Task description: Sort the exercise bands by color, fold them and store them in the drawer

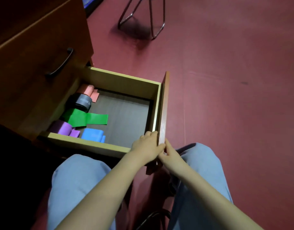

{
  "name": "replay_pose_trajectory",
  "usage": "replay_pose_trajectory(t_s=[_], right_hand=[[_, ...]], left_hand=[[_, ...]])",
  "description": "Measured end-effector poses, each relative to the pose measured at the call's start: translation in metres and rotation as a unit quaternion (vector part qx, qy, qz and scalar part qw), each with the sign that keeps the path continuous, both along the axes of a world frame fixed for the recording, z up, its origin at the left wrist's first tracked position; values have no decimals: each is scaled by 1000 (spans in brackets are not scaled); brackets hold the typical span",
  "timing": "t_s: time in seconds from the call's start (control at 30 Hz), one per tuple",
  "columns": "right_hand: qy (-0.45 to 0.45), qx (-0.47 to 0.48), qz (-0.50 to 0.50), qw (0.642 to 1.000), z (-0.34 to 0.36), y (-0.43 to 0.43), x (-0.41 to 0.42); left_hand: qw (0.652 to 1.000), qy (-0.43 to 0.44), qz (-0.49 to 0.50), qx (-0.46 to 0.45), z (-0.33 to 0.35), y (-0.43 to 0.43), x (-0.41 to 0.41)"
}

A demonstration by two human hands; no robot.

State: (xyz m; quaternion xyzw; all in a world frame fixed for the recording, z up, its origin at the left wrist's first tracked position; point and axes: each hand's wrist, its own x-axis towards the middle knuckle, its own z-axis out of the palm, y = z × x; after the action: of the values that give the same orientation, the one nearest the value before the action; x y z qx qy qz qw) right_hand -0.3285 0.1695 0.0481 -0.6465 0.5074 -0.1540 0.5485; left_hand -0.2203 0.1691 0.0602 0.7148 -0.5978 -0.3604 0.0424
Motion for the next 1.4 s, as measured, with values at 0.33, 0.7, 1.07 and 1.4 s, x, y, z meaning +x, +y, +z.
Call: replay_pose_trajectory(t_s=[0.33,0.7,1.07,1.4], right_hand=[[-29,9,4,1000,-18,0,15],[-131,21,-19,991,-23,16,110],[-24,69,55,996,-17,37,174],[38,-4,13,999,-16,43,59]], left_hand=[[997,-67,20,-39,17,-8,1],[982,-166,36,-83,17,12,74],[909,-417,-5,-4,24,34,167],[794,-590,-136,58,24,59,214]])
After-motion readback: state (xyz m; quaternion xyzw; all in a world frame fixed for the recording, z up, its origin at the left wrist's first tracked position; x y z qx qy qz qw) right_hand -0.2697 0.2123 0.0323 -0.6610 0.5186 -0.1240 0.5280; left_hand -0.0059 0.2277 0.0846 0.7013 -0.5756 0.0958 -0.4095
